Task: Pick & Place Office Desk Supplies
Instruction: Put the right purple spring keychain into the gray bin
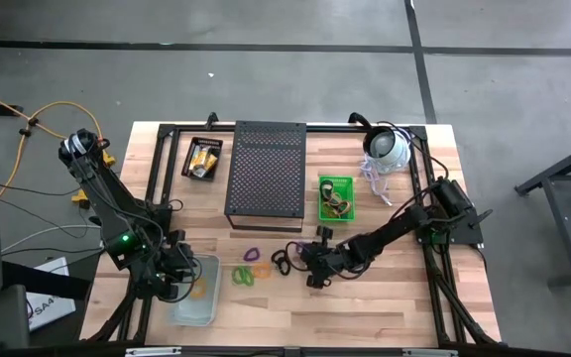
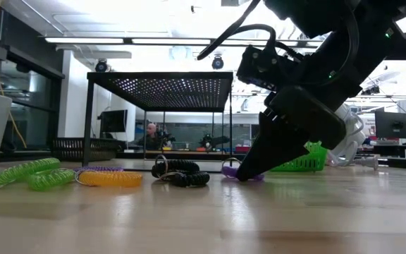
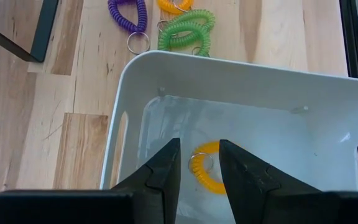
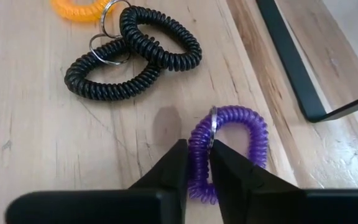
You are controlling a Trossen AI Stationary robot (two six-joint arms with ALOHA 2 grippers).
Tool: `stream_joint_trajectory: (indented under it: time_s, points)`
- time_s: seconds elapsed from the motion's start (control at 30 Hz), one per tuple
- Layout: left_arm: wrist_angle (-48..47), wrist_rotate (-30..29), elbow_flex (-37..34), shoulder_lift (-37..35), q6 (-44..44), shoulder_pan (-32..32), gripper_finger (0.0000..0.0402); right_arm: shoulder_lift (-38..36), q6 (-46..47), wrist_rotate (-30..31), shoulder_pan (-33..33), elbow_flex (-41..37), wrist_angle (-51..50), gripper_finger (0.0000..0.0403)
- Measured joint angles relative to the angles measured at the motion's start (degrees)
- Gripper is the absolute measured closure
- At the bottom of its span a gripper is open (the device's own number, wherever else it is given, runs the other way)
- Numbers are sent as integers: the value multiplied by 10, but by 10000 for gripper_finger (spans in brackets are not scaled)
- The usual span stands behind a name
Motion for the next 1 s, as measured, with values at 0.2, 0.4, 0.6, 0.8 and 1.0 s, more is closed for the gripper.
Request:
stream_joint_trajectory:
  time_s: [0.2,0.4,0.6,0.8,1.0]
  points:
    - [0,0,0,0,0,0,295,0,-2,0,0,-1,9,373]
    - [0,0,0,0,0,0,295,1,-2,2,3,-1,15,373]
    - [0,0,0,0,0,0,295,2,-13,1,8,-2,49,373]
    - [0,0,0,0,0,0,295,2,-42,-19,16,-2,131,373]
    - [0,0,0,0,0,0,295,2,-64,-64,17,-2,233,373]
